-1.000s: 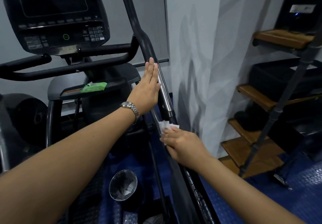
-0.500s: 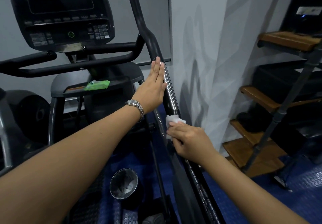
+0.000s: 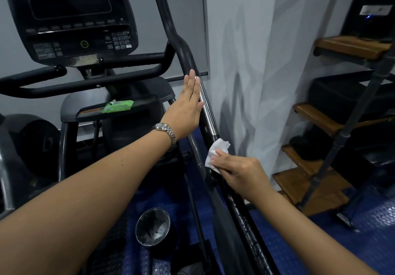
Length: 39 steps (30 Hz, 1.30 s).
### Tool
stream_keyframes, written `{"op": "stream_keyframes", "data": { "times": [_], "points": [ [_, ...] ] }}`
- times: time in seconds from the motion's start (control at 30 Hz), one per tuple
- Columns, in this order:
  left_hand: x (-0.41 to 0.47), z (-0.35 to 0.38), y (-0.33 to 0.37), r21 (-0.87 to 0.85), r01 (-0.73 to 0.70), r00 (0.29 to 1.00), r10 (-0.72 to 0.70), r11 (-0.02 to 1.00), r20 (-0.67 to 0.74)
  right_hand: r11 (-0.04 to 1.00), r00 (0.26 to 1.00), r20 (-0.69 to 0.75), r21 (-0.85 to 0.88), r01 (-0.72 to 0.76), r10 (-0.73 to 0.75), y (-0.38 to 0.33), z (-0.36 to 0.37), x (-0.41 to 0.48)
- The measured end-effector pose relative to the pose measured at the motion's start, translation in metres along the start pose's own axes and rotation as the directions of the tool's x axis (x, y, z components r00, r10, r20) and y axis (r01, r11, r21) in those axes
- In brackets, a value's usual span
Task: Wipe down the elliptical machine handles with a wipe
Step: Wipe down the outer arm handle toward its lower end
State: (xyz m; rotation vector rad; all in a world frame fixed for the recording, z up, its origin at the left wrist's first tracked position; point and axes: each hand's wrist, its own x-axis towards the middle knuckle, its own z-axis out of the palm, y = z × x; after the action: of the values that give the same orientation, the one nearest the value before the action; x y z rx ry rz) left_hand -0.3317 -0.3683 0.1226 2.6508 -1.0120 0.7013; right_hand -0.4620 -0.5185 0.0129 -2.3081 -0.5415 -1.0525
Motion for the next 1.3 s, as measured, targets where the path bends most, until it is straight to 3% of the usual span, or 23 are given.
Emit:
{"op": "stream_keyframes", "data": {
  "times": [0.1,0.23,0.4,0.53,0.73,0.97,1.1,1.3],
  "points": [
    [0.000,0.001,0.001,-0.016,0.010,1.000,-0.010,1.000,-0.012,0.992,0.989,-0.075,-0.011,-0.129,0.128,0.000,0.000,0.013],
    [0.000,-0.001,0.002,-0.006,0.019,1.000,-0.019,1.000,0.009,0.993,0.993,-0.075,0.072,-0.090,0.095,-0.003,0.003,0.000],
    [0.000,0.000,0.001,0.000,0.020,1.000,-0.020,1.000,0.008,0.947,0.939,-0.167,0.168,-0.274,0.302,0.001,-0.005,0.016],
    [0.000,0.000,0.003,-0.013,0.027,1.000,-0.027,1.000,0.001,0.912,0.920,-0.115,0.223,-0.345,0.376,-0.005,0.000,0.008],
    [0.000,0.000,0.004,-0.004,0.040,0.999,-0.039,0.999,0.016,0.762,0.821,-0.033,0.396,-0.513,0.570,-0.005,0.000,0.021],
    [-0.007,-0.002,0.011,0.032,0.043,0.998,-0.044,0.999,0.040,0.657,0.778,0.122,0.465,-0.593,0.616,0.006,-0.012,0.011],
    [-0.025,0.006,0.021,0.104,-0.068,0.997,0.062,0.992,0.055,0.640,0.796,0.130,0.526,-0.561,0.590,0.009,-0.005,0.024],
    [-0.036,0.023,0.019,0.157,-0.172,0.983,0.160,0.973,0.088,0.639,0.786,0.218,0.478,-0.603,0.579,0.016,-0.016,-0.003]
  ]
}}
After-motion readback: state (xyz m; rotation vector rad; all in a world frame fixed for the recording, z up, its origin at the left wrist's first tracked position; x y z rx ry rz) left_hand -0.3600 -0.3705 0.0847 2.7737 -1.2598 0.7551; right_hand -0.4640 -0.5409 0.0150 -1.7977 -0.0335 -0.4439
